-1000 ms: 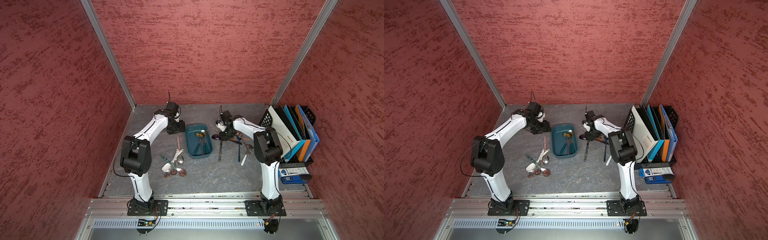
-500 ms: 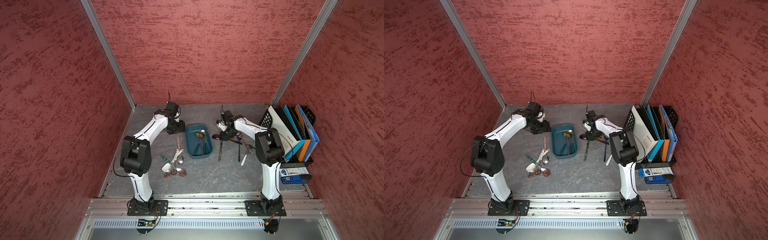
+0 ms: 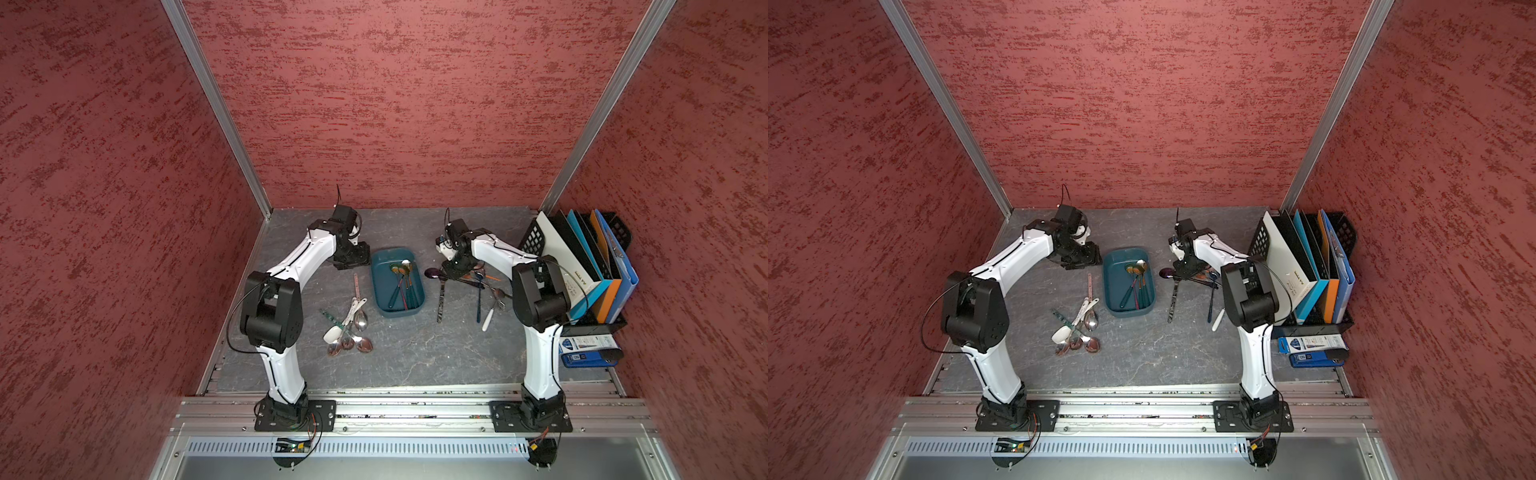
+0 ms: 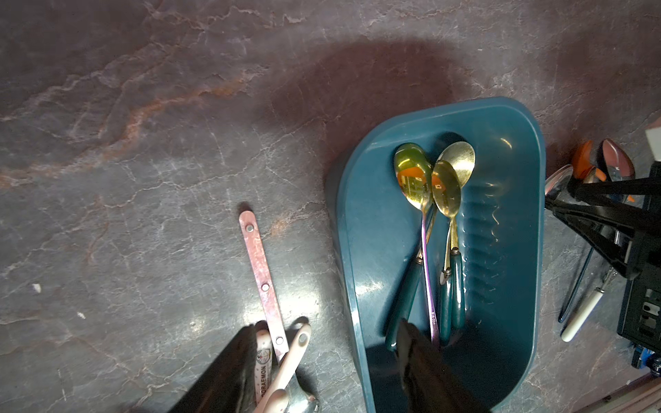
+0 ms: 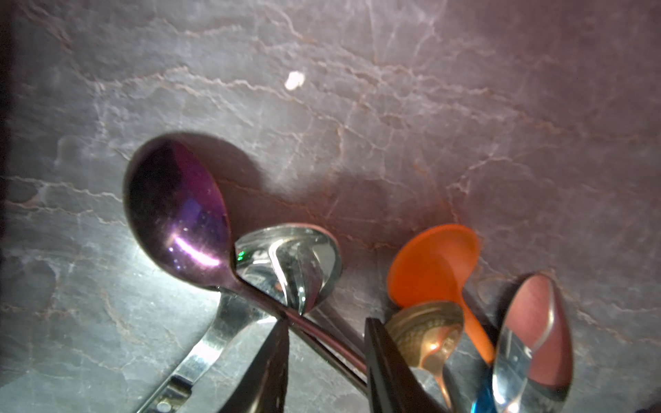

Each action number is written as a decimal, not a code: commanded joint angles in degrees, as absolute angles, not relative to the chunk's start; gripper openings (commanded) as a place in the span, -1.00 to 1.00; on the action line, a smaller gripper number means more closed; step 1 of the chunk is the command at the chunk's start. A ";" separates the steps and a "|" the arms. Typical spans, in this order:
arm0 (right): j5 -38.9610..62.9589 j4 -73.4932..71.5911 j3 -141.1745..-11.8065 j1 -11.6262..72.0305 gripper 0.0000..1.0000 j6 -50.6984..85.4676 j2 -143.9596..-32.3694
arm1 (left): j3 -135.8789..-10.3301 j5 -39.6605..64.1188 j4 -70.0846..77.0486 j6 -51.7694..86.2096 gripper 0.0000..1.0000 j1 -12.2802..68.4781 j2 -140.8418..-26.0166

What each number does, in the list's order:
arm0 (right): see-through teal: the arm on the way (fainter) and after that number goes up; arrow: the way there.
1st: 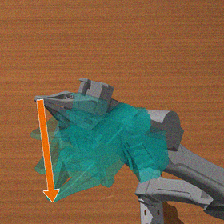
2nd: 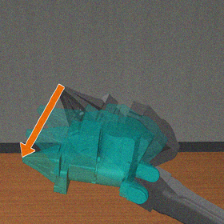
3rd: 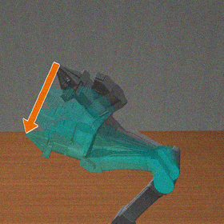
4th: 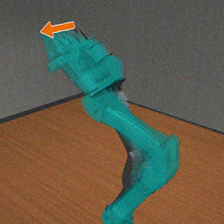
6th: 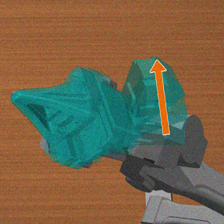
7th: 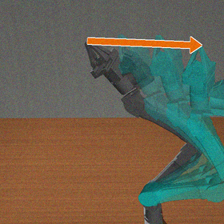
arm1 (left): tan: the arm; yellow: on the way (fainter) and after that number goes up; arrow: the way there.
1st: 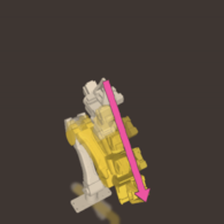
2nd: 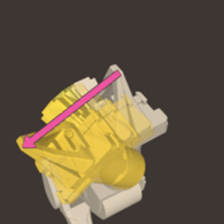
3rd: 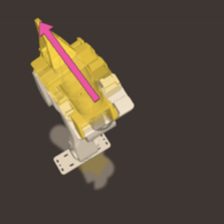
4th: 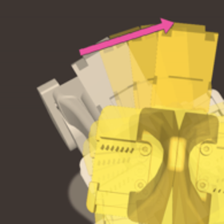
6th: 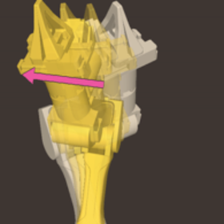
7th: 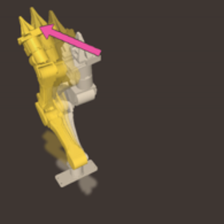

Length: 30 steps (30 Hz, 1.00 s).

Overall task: Put the spoon into the storage box
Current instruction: Pick up the spoon from the center of the board.

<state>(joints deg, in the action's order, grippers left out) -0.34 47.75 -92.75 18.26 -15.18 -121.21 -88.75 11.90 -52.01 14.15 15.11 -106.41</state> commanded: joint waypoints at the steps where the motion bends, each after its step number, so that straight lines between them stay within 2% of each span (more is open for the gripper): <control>1: -1.09 46.32 -94.86 17.92 -0.26 -14.42 -122.57 | -88.01 12.49 -51.51 14.24 0.31 15.10 -104.92; 9: -0.75 46.29 -95.33 17.91 -0.33 -14.43 -123.49 | -87.65 12.57 -51.24 14.55 0.31 15.07 -104.76; 23: -0.26 42.56 -88.86 17.92 -0.33 -13.50 -118.57 | -87.98 13.02 -51.15 14.59 0.31 15.11 -104.95; 30: -0.52 43.69 -90.74 17.93 -0.34 -13.67 -120.28 | -87.98 13.12 -51.28 14.68 0.31 15.10 -104.95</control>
